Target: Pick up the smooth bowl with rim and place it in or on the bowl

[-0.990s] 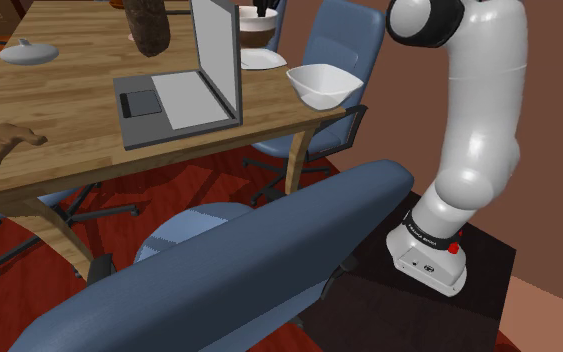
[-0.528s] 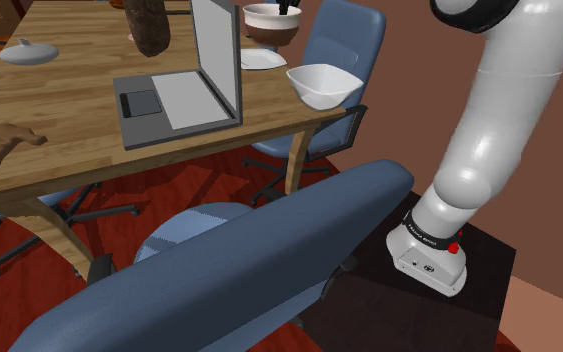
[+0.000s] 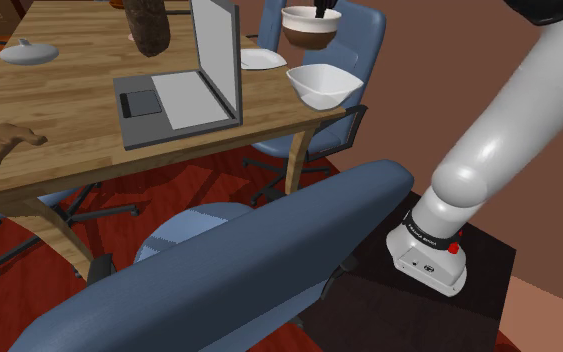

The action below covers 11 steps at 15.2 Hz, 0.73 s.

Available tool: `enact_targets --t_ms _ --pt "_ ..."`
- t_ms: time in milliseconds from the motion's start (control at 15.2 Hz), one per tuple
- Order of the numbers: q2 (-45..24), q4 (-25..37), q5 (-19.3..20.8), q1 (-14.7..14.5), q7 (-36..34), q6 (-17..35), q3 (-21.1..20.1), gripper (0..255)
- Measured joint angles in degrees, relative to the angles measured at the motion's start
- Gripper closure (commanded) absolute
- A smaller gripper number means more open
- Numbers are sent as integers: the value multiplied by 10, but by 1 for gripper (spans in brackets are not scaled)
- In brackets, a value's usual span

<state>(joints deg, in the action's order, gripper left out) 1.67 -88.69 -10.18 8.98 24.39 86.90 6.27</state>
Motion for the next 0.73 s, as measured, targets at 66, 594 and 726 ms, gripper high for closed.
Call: enact_targets --t_ms 66,594,726 --pt "16 -15 2 5 10 -3 5 255" --pt "89 -121 14 22 49 25 23 255" --pt "93 -141 15 22 51 41 23 255"
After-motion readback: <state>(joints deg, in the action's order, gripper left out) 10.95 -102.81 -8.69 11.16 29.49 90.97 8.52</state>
